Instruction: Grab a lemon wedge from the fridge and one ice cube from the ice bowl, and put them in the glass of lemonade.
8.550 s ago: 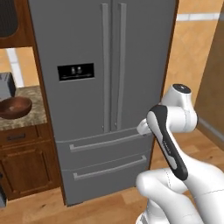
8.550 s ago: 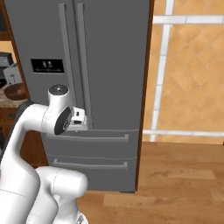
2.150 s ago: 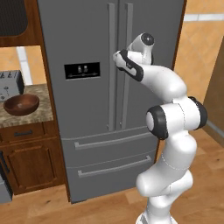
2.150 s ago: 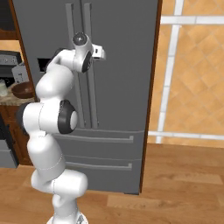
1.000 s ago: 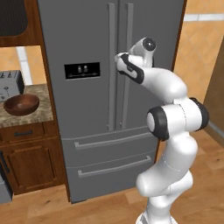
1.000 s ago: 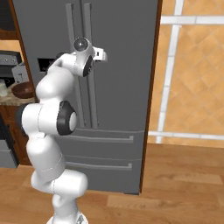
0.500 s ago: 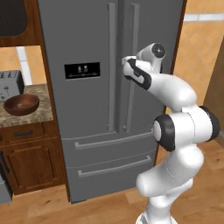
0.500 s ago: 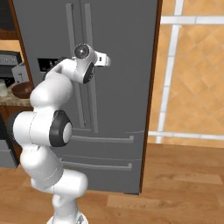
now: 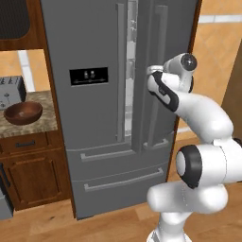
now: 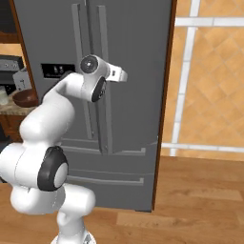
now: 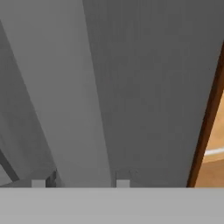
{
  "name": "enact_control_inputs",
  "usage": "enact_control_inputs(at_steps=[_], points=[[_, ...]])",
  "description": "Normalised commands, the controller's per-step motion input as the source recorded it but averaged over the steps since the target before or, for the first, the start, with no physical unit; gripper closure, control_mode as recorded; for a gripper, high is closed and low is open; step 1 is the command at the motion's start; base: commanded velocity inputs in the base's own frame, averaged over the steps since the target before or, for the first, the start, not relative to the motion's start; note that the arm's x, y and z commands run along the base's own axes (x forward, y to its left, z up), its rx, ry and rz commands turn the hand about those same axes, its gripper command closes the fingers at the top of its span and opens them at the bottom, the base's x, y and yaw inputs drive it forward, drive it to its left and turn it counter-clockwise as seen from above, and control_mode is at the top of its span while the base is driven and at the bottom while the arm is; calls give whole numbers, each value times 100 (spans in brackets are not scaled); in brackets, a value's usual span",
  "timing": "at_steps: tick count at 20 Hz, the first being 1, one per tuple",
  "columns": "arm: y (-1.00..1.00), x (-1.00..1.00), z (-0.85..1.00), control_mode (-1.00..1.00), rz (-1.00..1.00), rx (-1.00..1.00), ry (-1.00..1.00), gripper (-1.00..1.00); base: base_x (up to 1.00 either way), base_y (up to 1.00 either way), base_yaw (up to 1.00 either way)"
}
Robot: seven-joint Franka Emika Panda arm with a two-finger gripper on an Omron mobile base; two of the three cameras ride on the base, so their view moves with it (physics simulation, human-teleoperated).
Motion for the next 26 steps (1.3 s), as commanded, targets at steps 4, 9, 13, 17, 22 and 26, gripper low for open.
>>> enact_control_inputs(at_steps=[4, 9, 13, 17, 22, 26], points=[[-100, -56, 4, -100, -5, 3, 2, 100, 0, 0, 0], [-100, -55, 7, -100, -4, 3, 3, 100, 0, 0, 0], [-99, -54, 2, -100, -3, 2, 2, 100, 0, 0, 0], [-98, -44, 0, -100, -4, 0, 2, -100, 0, 0, 0], [-89, -49, 11, -100, -1, 1, 2, -100, 0, 0, 0], [-26, -88, 67, -100, 0, 4, 0, -100, 0, 0, 0]])
